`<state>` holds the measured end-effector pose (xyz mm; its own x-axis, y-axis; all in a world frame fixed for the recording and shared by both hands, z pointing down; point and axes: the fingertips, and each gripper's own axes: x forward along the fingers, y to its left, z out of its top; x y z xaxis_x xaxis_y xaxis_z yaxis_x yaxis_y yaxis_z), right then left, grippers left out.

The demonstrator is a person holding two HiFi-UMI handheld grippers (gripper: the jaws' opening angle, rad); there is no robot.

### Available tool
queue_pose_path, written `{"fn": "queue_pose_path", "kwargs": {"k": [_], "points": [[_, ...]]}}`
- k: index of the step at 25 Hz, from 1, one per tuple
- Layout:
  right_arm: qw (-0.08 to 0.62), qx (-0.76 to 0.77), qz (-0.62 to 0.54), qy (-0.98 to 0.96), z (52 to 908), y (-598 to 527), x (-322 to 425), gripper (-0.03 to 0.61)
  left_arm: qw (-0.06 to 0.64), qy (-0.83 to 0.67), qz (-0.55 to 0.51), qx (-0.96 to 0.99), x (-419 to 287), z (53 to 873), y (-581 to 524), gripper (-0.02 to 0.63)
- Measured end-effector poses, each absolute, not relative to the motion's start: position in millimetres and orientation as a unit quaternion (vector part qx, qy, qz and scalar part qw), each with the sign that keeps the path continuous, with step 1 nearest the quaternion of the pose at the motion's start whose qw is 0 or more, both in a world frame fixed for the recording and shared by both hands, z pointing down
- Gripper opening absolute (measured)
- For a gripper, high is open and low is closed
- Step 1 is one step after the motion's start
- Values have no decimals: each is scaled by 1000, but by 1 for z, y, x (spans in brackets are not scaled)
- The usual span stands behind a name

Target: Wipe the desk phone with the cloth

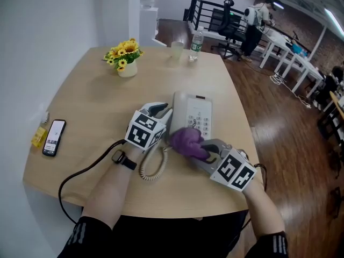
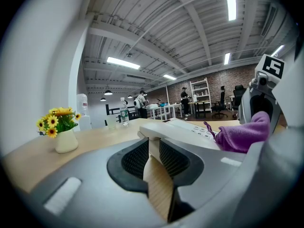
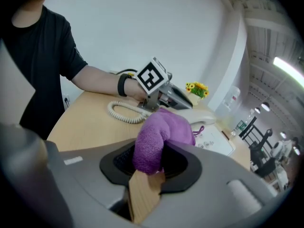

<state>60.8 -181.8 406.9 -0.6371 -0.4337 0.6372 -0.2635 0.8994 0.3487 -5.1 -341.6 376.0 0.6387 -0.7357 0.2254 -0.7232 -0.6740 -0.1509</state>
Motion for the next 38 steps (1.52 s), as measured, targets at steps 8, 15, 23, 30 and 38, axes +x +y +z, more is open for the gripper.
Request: {"fn": "queue_pose_path", "kwargs": {"k": [8, 15, 23, 30, 38], "points": [[391, 185, -239, -869, 400, -196, 23, 120, 24, 404, -133, -905, -6, 376, -341, 64], [409, 201, -194, -869, 422, -207, 50, 118, 23, 403, -134, -905, -7, 376, -342, 64], [398, 246, -132, -874, 423, -209, 109, 118, 24, 404, -135, -905, -7, 376, -341, 64], [405, 287, -89, -864, 433, -208, 159, 118, 25, 404, -135, -904, -6, 376, -341, 64], [381, 327, -82, -861, 413, -207, 189, 118, 24, 404, -134, -905, -6, 376, -341, 64]]}}
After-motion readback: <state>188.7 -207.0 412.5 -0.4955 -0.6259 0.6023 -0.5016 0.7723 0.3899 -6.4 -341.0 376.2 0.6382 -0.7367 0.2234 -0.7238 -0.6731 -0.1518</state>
